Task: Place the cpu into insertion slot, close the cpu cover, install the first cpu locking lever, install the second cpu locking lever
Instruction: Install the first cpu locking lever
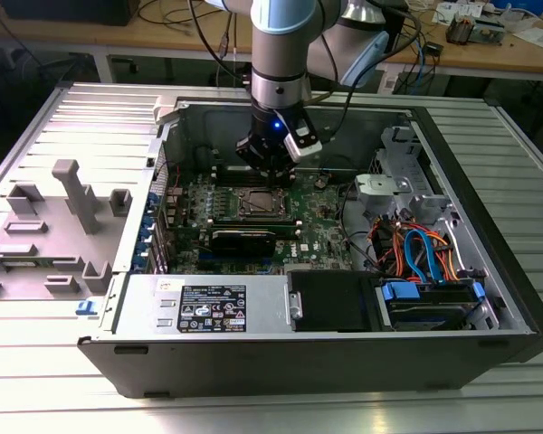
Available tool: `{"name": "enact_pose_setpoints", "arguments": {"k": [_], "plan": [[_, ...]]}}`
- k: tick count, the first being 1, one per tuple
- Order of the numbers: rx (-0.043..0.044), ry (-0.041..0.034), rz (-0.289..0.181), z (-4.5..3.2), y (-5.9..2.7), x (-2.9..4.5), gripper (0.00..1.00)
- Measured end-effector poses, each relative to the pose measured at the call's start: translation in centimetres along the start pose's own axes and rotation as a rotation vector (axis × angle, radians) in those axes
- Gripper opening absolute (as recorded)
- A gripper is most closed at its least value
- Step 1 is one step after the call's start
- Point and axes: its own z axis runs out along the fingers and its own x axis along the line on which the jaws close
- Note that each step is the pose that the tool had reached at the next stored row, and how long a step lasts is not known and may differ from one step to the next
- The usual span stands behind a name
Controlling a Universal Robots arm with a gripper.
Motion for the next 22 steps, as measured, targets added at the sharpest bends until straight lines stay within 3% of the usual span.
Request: {"name": "enact_pose_setpoints", "arguments": {"k": [22], "plan": [[-0.0002, -0.0001, 0.0, -0.01, -0.04, -0.08, 0.11]]}}
